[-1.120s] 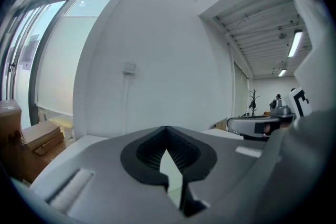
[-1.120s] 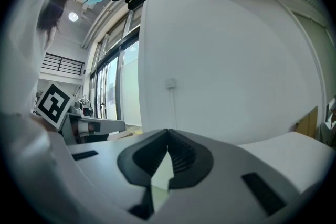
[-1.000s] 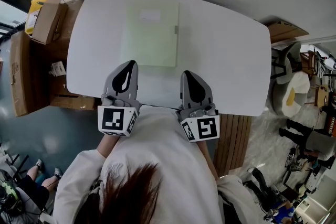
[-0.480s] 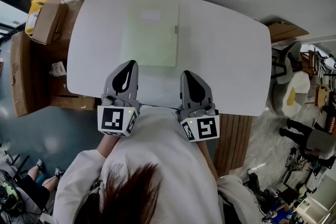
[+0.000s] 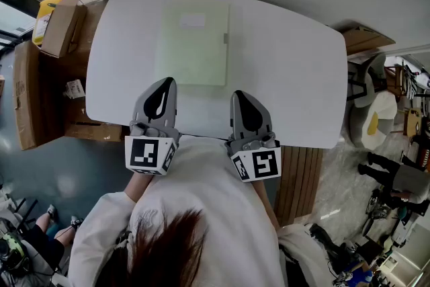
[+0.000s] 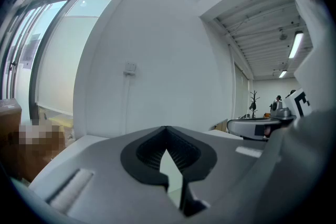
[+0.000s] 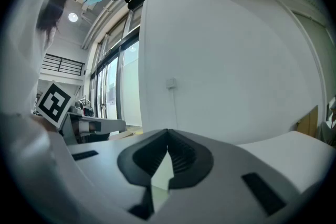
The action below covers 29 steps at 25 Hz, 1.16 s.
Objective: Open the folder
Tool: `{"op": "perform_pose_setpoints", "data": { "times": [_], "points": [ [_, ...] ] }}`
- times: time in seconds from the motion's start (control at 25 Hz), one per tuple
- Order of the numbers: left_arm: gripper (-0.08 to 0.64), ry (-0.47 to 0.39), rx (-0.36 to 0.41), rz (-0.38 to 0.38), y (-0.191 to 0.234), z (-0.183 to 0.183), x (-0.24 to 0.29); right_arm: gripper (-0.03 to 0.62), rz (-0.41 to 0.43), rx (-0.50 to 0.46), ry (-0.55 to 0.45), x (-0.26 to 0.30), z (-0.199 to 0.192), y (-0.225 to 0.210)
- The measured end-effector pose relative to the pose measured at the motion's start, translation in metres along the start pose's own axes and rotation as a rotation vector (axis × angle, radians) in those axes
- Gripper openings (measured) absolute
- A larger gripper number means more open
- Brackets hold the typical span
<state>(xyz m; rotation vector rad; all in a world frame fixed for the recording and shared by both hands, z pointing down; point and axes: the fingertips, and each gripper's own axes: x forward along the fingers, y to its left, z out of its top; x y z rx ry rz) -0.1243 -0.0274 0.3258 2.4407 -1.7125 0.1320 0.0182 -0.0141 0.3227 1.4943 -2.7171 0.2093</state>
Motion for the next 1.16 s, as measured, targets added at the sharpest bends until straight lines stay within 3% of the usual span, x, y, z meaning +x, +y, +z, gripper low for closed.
{"op": "perform_pose_setpoints", "data": {
  "times": [1.16],
  "points": [
    [0.008,0.002,0.005,-0.002,0.0013,-0.0002,0.0000,0.006,0.009,-0.019,0.016,0.0018,-0.0021,0.0031]
  ]
}}
